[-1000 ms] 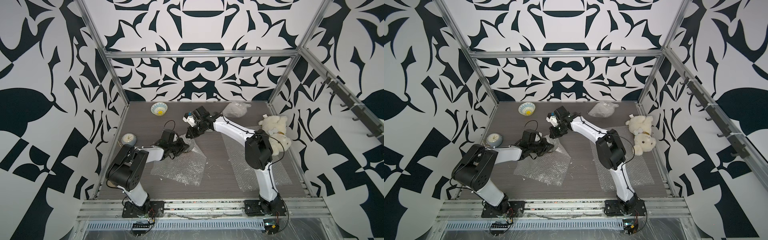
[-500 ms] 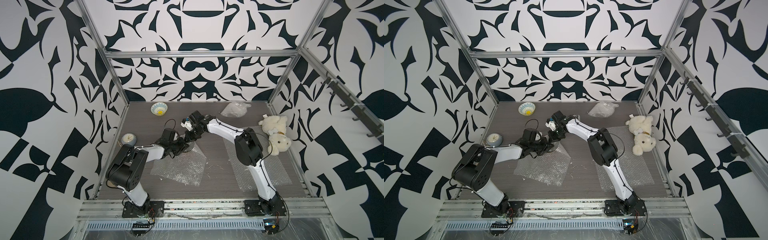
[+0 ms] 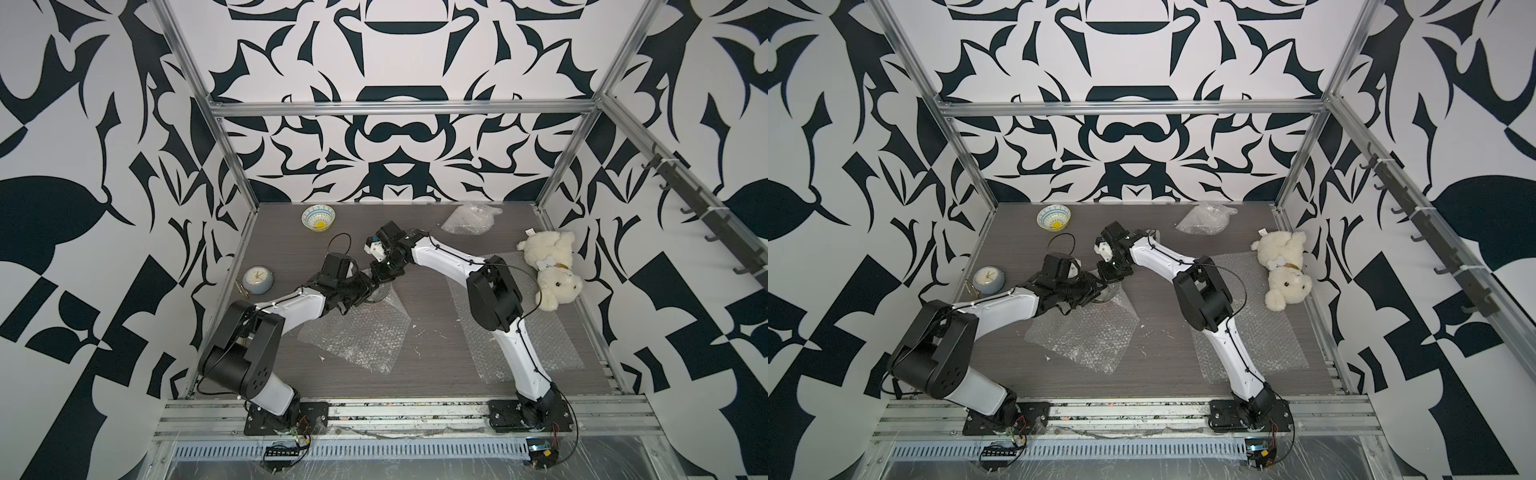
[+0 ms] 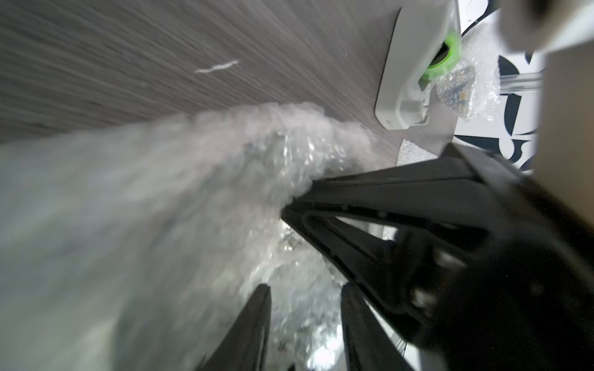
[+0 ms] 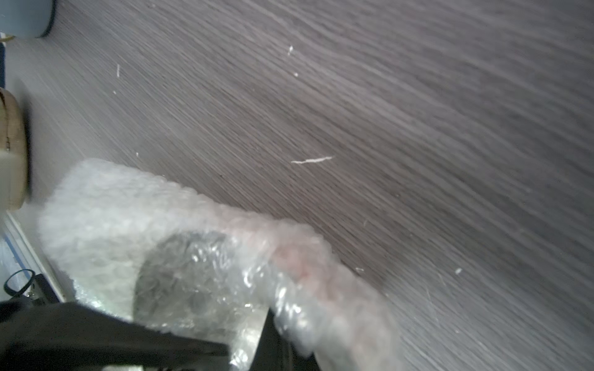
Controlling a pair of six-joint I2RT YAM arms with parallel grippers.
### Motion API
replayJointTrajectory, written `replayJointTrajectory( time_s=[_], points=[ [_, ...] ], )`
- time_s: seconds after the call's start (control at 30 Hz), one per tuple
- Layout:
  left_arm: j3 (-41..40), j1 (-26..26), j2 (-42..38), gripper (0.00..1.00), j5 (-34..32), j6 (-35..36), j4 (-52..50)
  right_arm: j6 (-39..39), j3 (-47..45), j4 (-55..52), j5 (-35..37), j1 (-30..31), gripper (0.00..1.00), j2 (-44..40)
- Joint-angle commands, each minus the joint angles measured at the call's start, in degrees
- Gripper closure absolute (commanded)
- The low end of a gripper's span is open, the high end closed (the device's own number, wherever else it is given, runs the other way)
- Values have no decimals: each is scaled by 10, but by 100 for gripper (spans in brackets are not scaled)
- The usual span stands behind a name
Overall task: Wrap bowls in bubble wrap
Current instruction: Wrap the bowl in bubble wrap.
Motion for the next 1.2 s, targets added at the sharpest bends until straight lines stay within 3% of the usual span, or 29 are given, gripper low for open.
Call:
replayJointTrajectory(
  time_s=[0.0, 0.33, 0.53, 0.67, 0.83, 1.17],
  points=[
    [8, 5, -41, 57, -46, 21, -46, -7, 3, -29, 29, 5, 99, 8],
    [-75, 73, -173, 53, -77, 8, -101, -8, -19, -19, 37, 18, 99, -18],
    [-115, 171, -272, 36, -89, 33, -238, -8, -41, -2, 44, 22, 100, -23],
    [-130, 240, -317, 34, -90, 50, -338, -8, -46, 2, 46, 22, 100, -20],
    [-127, 245, -308, 26, -161, 33, -427, -5, -46, 10, 48, 22, 100, -22],
    [-169, 244, -239, 34, -123, 14, -396, -2, -41, 10, 50, 22, 100, -22]
  ],
)
